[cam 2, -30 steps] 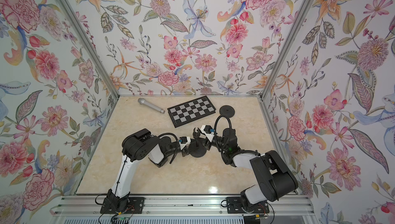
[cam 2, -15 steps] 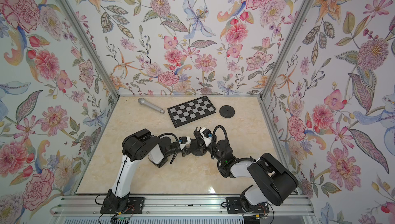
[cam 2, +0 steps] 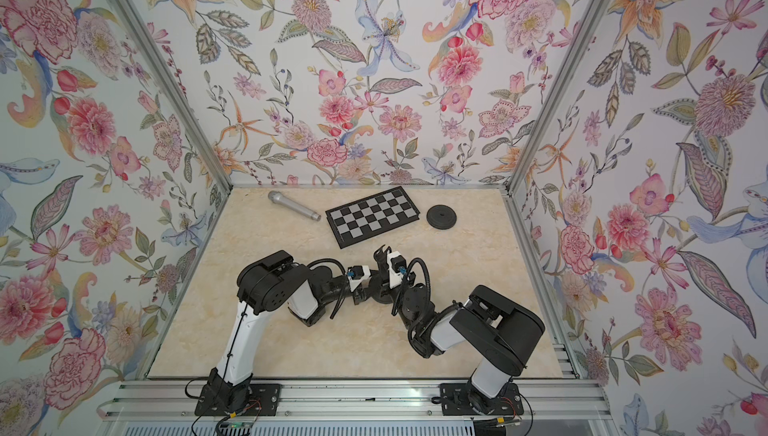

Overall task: Assemble a microphone stand
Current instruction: Screw the microphone stand pole into the microphone stand base.

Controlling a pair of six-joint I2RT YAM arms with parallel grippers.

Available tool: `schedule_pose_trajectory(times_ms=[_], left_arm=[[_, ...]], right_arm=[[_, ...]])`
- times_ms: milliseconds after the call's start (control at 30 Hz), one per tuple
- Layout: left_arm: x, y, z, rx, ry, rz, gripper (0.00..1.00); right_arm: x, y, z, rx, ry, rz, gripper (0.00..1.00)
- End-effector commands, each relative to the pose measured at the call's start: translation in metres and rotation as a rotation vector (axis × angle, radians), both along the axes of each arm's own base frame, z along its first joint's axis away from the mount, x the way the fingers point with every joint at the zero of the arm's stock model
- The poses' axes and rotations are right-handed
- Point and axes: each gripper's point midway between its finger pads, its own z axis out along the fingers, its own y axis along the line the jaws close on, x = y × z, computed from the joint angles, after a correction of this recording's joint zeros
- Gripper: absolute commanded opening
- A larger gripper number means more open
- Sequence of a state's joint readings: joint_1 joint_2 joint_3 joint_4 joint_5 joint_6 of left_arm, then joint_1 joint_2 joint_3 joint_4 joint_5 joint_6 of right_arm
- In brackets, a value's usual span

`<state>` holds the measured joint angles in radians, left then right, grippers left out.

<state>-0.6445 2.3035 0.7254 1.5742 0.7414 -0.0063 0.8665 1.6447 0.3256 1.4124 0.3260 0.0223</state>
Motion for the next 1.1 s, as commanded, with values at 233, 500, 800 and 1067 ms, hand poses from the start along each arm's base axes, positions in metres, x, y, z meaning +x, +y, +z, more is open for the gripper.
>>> schedule_pose_trajectory(times_ms=[233,500,800,1067], left_arm=[[-0.010,0.010,-0.055,0.139,0.122,0.014,0.50],[-0.009,0.009,-0.056,0.142,0.126,0.011,0.50],[-0.007,0.009,-0.055,0.145,0.119,0.016,0.50],[-0.005,0.011,-0.054,0.141,0.118,0.035,0.51]], right_arm=[[-0.049,0.001,-0.029,-0.241,0.063,0.688,0.59],[-0.013,-0.009,-0.005,-0.210,0.029,0.738,0.54],[0.017,-0.009,0.000,-0.177,0.048,0.640,0.00],[0.033,-0.057,-0.028,-0.090,0.143,-0.173,0.00]])
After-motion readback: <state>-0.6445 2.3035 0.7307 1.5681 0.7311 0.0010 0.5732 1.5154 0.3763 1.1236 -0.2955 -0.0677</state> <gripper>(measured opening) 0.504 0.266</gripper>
